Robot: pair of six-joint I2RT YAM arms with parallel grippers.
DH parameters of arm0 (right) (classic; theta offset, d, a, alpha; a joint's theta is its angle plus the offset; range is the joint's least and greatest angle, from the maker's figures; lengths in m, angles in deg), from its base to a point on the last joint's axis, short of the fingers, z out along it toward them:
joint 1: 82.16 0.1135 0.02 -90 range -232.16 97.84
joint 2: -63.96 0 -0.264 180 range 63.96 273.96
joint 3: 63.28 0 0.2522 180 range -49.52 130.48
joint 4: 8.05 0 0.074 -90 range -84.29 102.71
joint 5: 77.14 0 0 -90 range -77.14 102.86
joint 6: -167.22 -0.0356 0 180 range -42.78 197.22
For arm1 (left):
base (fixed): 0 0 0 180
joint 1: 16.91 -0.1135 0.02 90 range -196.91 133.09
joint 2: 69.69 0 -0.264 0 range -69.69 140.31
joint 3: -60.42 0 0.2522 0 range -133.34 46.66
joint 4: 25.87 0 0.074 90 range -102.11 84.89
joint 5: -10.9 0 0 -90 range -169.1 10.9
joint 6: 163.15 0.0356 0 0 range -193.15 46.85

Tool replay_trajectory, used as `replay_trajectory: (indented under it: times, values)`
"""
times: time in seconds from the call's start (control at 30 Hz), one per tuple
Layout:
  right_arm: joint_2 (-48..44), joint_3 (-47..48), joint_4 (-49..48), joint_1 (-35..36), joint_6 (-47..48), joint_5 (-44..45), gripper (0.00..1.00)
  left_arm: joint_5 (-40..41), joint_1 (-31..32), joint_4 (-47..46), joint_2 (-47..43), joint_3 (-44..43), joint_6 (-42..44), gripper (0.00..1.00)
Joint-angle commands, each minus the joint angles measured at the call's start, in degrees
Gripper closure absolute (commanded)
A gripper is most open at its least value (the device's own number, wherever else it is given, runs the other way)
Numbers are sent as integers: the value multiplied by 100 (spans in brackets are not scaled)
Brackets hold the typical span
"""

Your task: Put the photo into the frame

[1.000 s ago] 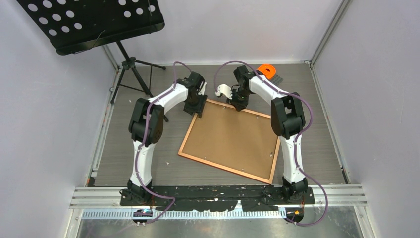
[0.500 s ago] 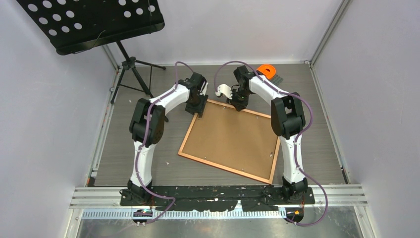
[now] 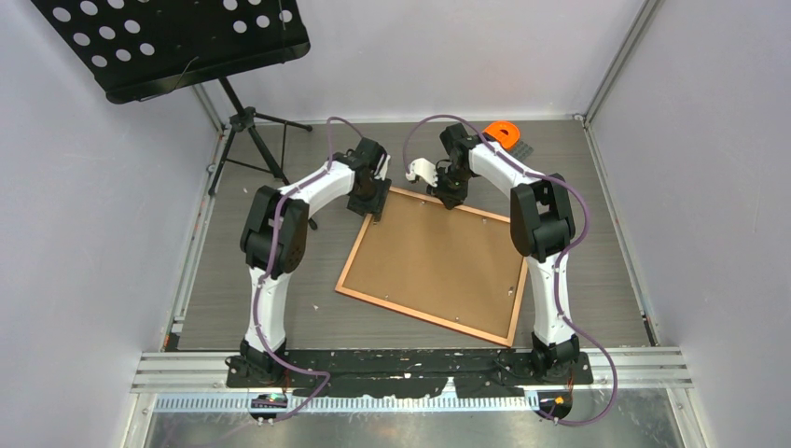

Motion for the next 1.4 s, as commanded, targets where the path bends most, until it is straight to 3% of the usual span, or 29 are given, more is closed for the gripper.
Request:
replay_trajectory:
  times: [0.0,0.47,1.37]
  values:
    - [2,-190,64,70,66,-53,94,102,22,6,-199,130,-7,51]
    - [5,-190,60,68,51,-51,94,61,11,-28,-361,241,1,46]
    - [21,-238,64,65,56,-34,94,-44,-109,-46,-366,110,-34,68]
